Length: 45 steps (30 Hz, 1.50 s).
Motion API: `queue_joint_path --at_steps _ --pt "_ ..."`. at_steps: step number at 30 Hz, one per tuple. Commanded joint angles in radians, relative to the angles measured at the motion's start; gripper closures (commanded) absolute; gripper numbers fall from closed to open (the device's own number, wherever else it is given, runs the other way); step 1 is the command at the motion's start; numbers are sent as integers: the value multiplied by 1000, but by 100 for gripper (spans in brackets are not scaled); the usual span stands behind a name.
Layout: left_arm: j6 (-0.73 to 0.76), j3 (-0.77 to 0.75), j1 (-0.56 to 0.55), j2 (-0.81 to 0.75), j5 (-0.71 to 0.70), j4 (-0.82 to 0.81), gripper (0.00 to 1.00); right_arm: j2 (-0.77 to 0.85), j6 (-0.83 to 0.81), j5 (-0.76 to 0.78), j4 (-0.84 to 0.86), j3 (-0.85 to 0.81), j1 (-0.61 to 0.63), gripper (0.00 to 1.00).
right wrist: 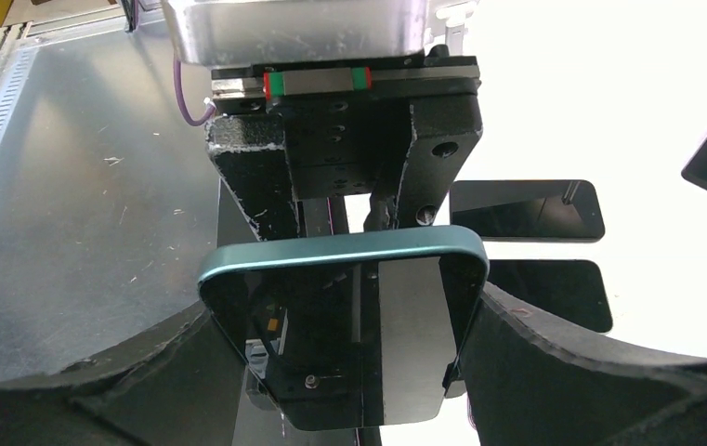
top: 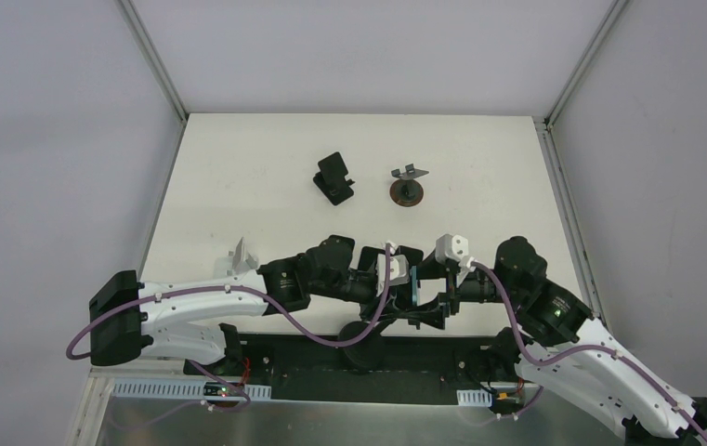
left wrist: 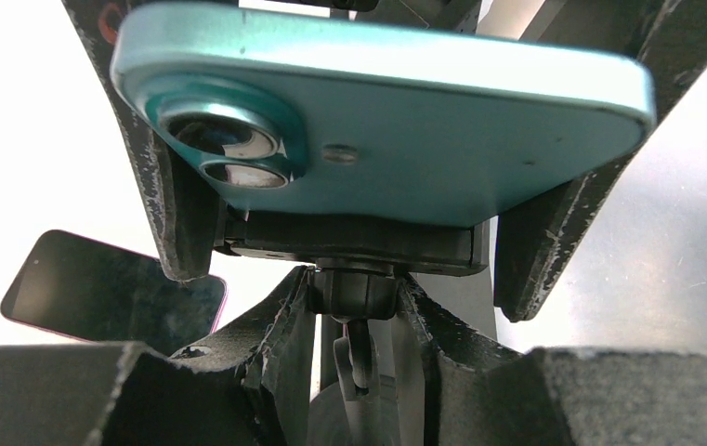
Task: Remove the phone from the phone stand
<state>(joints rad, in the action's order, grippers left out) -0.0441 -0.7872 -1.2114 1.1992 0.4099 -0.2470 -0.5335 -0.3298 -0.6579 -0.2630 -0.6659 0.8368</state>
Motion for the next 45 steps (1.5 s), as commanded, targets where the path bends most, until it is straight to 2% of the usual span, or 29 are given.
queue_joint_path --at_steps 1,4,7,12,18,24,33,45 --pt "-6 -16 12 -40 -28 -92 100 -11 -32 21 -31 -38 10 100" --pt "-2 -23 11 -32 27 -92 100 -23 -6 76 -30 -53 9 100" --pt "3 -42 11 -10 141 -92 100 -40 -29 94 -36 -62 8 100" --pt "20 -39 -1 -8 288 -94 100 -68 -71 101 51 -26 -10 100" --pt "35 -39 -14 -10 405 -94 100 -140 -93 19 181 6 -111 100" --pt "35 -37 -49 11 427 -94 100 -206 -56 -100 286 22 -256 100" --pt "35 -29 -72 4 425 -94 100 -195 -103 -106 290 35 -293 100" --pt "67 -33 -120 -2 469 -94 100 -162 -341 -37 91 24 -299 100"
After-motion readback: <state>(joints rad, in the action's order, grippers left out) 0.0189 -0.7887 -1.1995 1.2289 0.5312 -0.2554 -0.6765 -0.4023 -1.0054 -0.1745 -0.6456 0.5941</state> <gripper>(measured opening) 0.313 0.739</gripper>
